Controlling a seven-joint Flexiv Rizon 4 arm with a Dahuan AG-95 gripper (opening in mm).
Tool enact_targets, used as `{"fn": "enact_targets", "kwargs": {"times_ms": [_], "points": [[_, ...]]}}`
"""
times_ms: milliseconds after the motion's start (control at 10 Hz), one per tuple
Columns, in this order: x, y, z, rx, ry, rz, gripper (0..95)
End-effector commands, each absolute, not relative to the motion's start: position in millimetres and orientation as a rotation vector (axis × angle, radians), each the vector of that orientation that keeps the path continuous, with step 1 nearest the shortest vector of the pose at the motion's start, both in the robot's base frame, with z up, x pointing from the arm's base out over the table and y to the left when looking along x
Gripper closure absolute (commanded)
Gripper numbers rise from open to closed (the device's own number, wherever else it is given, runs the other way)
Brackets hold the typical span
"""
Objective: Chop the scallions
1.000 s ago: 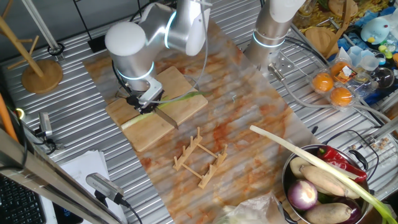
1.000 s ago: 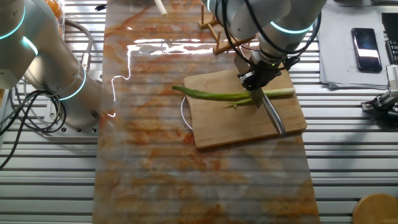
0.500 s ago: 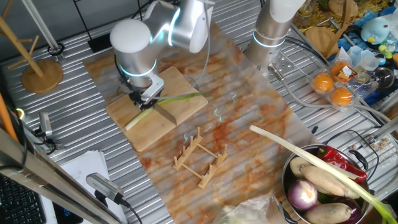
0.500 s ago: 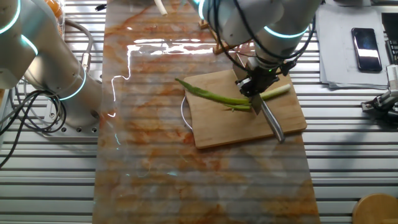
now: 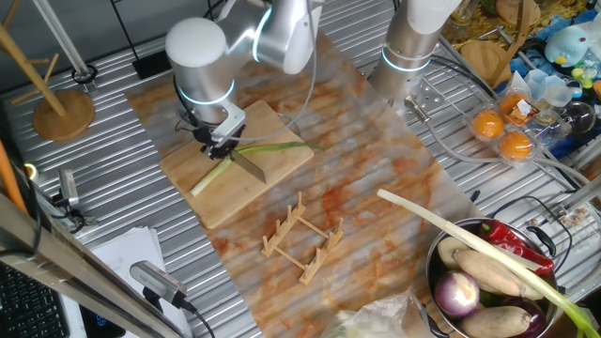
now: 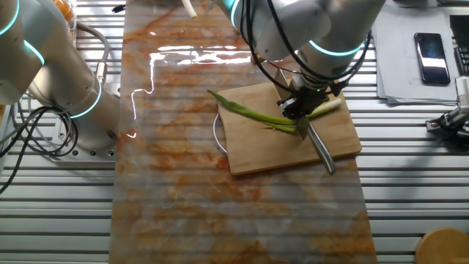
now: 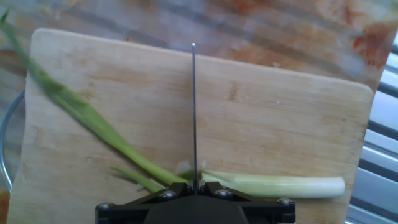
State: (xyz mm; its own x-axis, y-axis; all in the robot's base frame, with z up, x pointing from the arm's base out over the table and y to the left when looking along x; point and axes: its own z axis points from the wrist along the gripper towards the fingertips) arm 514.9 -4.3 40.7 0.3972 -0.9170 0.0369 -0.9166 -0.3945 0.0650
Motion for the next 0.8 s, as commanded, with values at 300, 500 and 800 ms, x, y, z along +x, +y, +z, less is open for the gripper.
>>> {"fn": "enact_targets", "kwargs": {"times_ms": [300,500,800], "points": [[516,2,42,2.560,-1.724,-0.054,95.0],[517,15,42,2.548,-1.733,-0.055,95.0],[515,32,36,2.532,-1.752,-0.054,95.0]]}}
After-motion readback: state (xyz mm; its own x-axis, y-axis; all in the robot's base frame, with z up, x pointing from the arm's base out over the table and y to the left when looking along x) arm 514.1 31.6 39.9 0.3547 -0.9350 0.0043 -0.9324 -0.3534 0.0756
